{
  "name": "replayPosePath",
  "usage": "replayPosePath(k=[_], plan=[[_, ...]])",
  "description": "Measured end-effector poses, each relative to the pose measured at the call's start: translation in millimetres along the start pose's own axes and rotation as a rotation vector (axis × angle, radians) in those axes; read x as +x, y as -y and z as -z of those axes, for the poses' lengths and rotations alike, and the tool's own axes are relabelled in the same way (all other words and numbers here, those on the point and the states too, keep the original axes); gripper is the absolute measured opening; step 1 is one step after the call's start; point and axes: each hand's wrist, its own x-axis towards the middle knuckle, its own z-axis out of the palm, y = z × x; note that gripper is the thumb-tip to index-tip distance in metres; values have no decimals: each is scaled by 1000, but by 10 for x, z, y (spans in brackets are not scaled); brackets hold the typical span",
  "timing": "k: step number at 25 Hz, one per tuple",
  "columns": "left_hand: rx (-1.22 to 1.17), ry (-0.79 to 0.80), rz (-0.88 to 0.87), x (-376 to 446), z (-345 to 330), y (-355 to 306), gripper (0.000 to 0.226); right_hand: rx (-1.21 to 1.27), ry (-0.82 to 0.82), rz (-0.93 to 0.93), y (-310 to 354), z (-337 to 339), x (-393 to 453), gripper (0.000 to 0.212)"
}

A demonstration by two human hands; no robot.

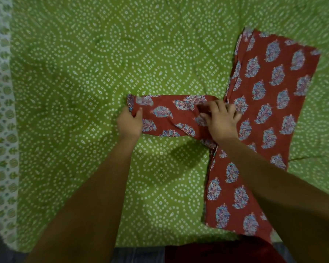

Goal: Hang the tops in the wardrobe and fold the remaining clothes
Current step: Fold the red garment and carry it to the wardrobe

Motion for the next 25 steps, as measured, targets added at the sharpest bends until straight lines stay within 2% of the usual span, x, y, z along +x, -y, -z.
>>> replayPosePath(k=[3, 5, 7, 9, 12, 14, 16, 17, 18, 20, 22, 25], plan=[[-92, -149, -86, -66, 61, 67, 26, -85, 182, 156, -193, 115, 117, 47], [-218, -200, -115, -98, 125, 182, 24, -54, 230, 270, -178, 195, 204, 43], [-357, -198, -76, -190, 211, 206, 20, 125, 197, 239, -131, 287, 315, 35], [-344, -178, -108, -276, 261, 225, 18, 239, 143, 153, -112, 317, 447, 27], [-128, -163, -157, -289, 230, 403, 33, 106, 120, 91, -70, 184, 523, 23], [-93, -175, -100, -277, 206, 507, 39, 77, -9, 50, -4, 102, 409, 24], [-106, -184, -81, -289, 187, 560, 41, 181, -244, 41, 49, 14, 152, 22], [-104, -178, -102, -297, 179, 569, 39, 255, -312, 44, 61, -51, -4, 21], [-100, -178, -131, -296, 167, 586, 36, 318, -310, 30, 68, -126, -155, 20], [-104, -191, -163, -291, 161, 596, 33, 408, -136, -48, 111, -289, -328, 20], [-180, -221, -147, -309, 182, 552, 36, 553, 79, -50, 208, -350, -323, 23], [-531, -232, -198, -500, 193, 107, 44, 1082, 257, -106, 421, -194, -191, 18]])
